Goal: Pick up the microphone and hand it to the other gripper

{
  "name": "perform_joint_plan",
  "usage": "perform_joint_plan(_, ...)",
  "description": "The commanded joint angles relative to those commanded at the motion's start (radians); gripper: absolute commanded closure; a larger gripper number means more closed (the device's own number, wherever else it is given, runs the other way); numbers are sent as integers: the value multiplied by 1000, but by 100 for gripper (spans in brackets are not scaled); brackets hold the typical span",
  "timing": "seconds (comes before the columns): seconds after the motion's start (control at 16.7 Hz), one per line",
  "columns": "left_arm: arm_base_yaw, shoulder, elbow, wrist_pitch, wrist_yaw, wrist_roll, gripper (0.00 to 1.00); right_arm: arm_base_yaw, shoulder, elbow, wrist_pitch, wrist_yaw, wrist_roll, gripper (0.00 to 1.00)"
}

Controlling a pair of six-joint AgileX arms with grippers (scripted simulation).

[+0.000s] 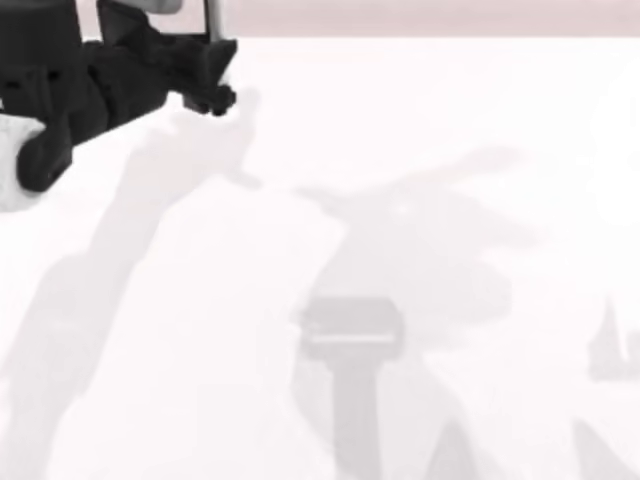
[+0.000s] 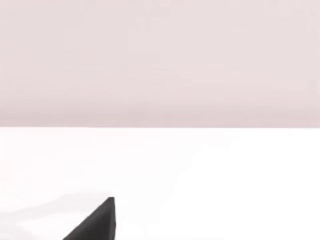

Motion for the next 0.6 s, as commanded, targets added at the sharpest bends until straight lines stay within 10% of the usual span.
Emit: perform_joint_plan(0.6,7,-98,-63,223,107,48,100,0,0,0,0,0,0,0)
